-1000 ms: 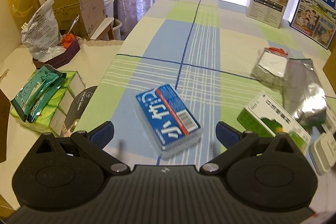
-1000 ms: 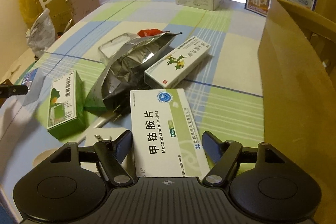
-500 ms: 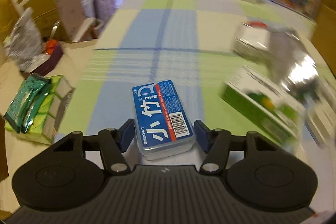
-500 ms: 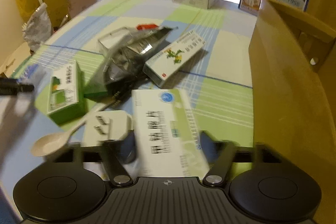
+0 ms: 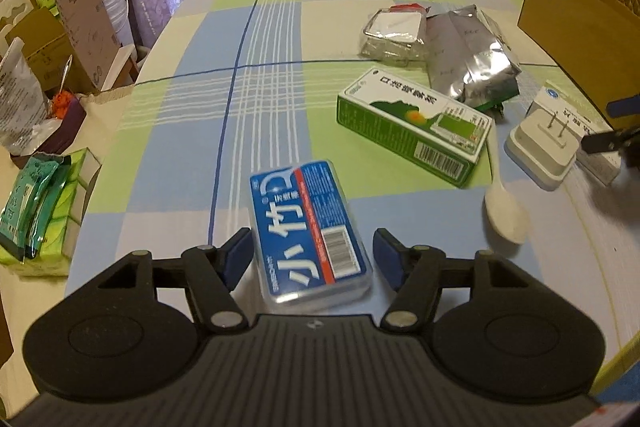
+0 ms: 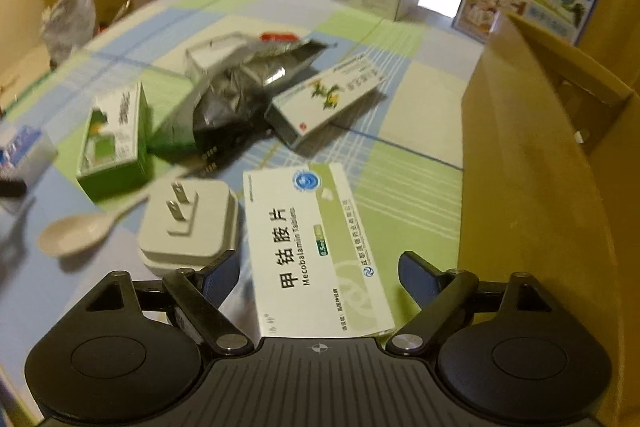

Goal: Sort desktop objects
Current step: 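Grasp the blue toothbrush box with left tool while right tool grasps the white Mecobalamin box, then carry both boxes to the cardboard box and release them inside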

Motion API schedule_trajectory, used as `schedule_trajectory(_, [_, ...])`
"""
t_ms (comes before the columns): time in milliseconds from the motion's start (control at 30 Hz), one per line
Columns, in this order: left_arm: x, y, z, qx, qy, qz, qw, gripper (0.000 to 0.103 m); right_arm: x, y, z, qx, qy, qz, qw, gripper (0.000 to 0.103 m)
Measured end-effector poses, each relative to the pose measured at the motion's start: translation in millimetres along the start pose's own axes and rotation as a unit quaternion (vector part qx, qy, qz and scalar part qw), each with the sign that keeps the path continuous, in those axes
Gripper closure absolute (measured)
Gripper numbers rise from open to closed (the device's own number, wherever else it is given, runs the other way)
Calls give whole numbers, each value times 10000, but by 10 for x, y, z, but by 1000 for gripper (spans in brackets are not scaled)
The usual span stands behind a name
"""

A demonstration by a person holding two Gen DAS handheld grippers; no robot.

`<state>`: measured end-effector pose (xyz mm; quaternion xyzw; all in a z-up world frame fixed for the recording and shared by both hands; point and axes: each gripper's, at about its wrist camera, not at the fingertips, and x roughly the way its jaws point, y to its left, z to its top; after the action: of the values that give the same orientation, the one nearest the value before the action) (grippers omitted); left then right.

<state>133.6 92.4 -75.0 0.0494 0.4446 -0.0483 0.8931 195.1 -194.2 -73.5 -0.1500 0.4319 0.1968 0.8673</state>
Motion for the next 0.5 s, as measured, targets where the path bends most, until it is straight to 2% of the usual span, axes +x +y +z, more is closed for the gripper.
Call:
schedule_trajectory(67, [32, 1, 29, -25, -31, -3, 10000, 32, 72, -18, 17, 37, 79, 56, 9999, 19])
schedule_trajectory(133, [63, -9, 54, -32, -52, 27, 10000, 29, 131, -39, 24, 142, 139, 153, 9997, 28])
schedule_trajectory(167, [82, -11, 68, -42, -51, 51, 10000, 29, 150, -45, 29, 205, 178, 177, 9995, 31])
schedule_trajectory(233, [118, -19, 86, -51, 6, 126, 9999, 29, 126, -48, 32, 359, 222, 151, 9990, 32])
schedule_trajectory(300, [146, -31, 89, -26, 71, 242, 9997, 31, 69, -45, -3, 525, 257, 163, 9982, 32])
schedule_trajectory(433, [146, -71, 68, 39, 154, 291, 9994, 50, -21, 15, -111, 480, 275, 88, 9984, 32])
schedule_trajectory(500, [113, -114, 56, 119, 156, 311, 9993, 51, -13, 11, -101, 469, 222, 99, 9986, 32])
